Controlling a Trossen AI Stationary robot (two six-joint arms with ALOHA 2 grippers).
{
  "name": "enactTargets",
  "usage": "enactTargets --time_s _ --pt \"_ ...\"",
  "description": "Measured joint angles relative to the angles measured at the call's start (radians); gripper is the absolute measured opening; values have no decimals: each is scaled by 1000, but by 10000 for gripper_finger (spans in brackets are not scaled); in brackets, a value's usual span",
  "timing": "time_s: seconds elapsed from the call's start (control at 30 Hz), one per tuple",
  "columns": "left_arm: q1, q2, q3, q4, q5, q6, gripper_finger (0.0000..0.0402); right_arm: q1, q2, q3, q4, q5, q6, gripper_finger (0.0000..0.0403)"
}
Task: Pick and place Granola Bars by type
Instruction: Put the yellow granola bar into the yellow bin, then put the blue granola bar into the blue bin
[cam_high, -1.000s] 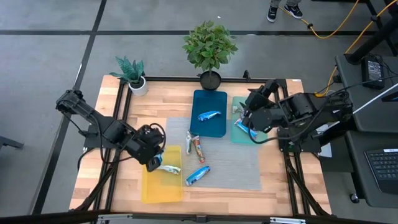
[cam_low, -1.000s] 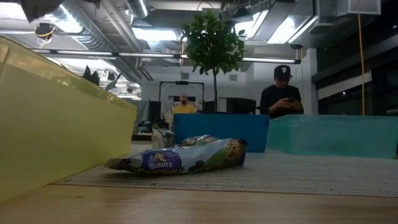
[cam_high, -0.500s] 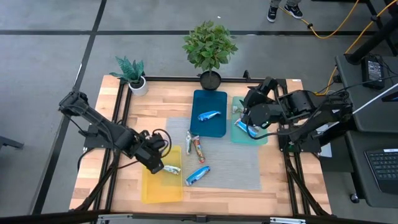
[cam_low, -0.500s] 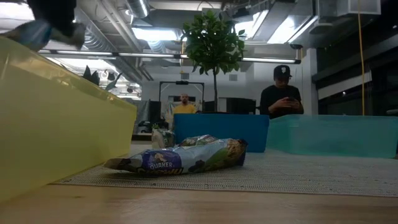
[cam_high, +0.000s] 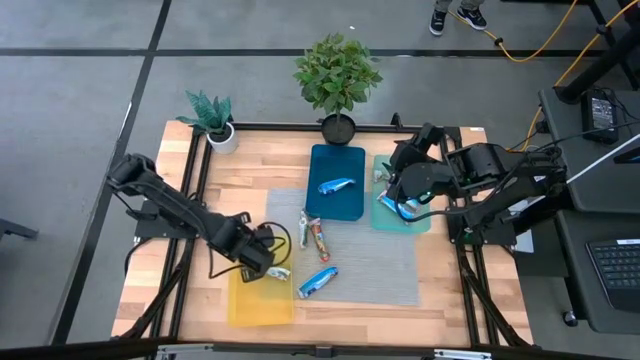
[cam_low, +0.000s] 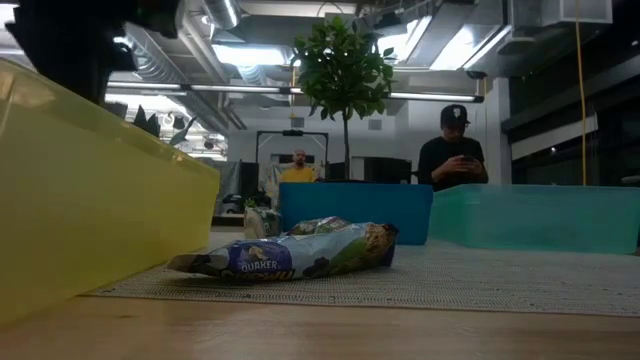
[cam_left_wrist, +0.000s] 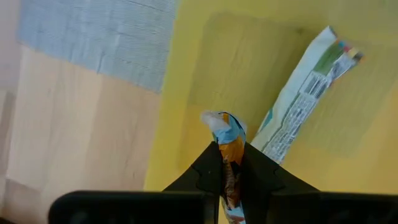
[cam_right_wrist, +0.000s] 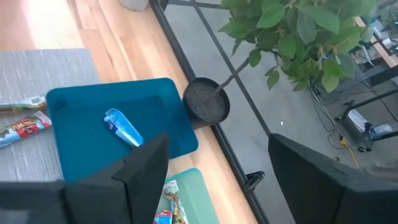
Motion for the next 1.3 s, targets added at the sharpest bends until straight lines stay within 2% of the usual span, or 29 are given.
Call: enactTargets --time_s 0.33,0.43,0.6,0.87,1.1,1.3 --pt "39 102 0 50 40 222 28 0 1 0 28 -31 16 274" --pt "46 122 1 61 48 271 28 0 2 0 28 -71 25 274" --pt "56 142 1 65 49 306 39 0 13 -1 29 -136 24 274" --pt "76 144 1 79 62 338 75 0 68 -1 34 -174 13 274" --pt "72 127 53 58 75 349 135 0 148 -1 36 -305 -34 274" --pt "60 50 149 -51 -43 261 165 12 216 -1 45 -485 -142 274"
